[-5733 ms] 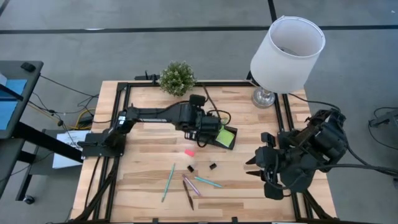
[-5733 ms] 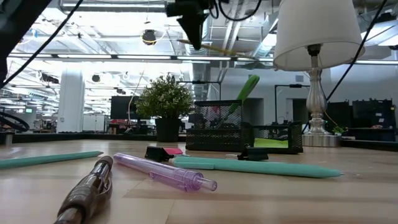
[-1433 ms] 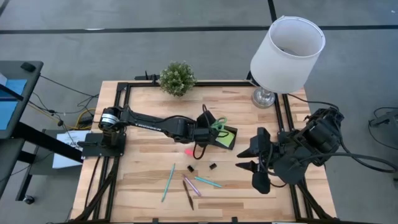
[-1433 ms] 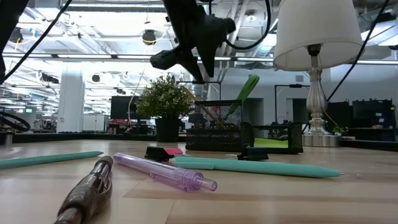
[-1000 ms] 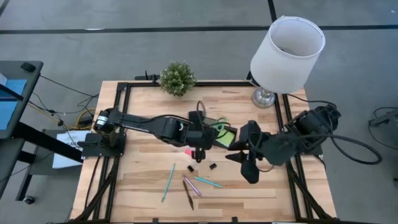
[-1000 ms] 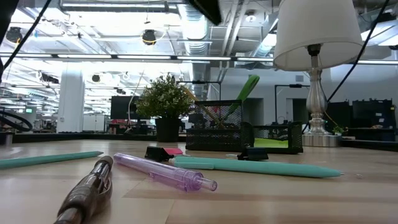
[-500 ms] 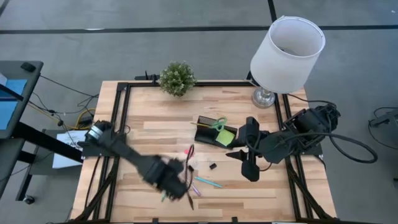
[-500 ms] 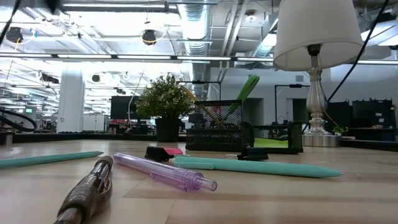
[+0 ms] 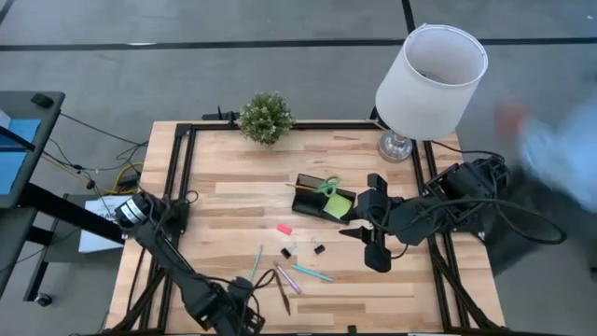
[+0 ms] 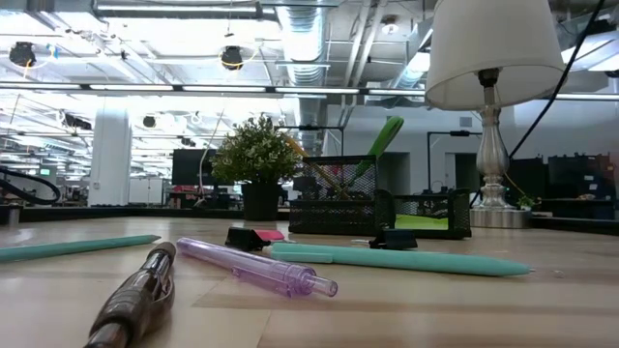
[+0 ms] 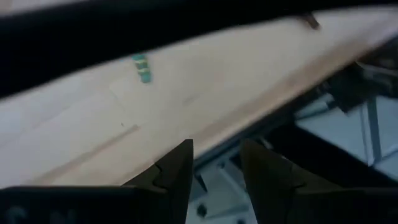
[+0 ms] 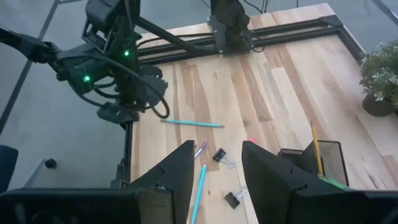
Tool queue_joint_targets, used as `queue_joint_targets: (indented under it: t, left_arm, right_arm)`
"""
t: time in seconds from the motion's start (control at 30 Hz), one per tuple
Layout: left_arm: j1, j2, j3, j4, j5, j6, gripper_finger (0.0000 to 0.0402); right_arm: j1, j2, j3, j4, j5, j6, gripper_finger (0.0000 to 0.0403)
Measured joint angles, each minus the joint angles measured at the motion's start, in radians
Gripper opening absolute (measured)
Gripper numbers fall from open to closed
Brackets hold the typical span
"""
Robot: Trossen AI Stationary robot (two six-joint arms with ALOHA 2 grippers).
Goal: Pick and place office supplies into organizer
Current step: Put the blue pencil on the black desk organizer
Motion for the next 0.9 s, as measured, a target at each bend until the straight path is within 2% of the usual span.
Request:
queue_joint_targets:
  t: [0.13, 0.37, 0.7, 0.9]
  left_arm:
    - [-0.006, 0.0, -0.059, -0.02, -0.018, -0.026, 0.0126]
    - [0.008, 0.0, -0.139, 0.046, -0.009, 0.003, 0.0125]
    - [0.037, 0.033, -0.145, 0.046, 0.001, 0.063, 0.0125]
    - [0.037, 0.06, -0.144, 0.071, 0.055, 0.066, 0.0125]
  right_arm:
    - [0.0, 0.0, 0.0, 0.0, 0.0, -0.005, 0.0127]
    - [0.0, 0.0, 0.0, 0.0, 0.0, -0.004, 0.0127]
    - [0.0, 0.0, 0.0, 0.009, 0.0, -0.004, 0.0127]
    - [0.0, 0.0, 0.0, 0.021, 0.0, -0.004, 0.0127]
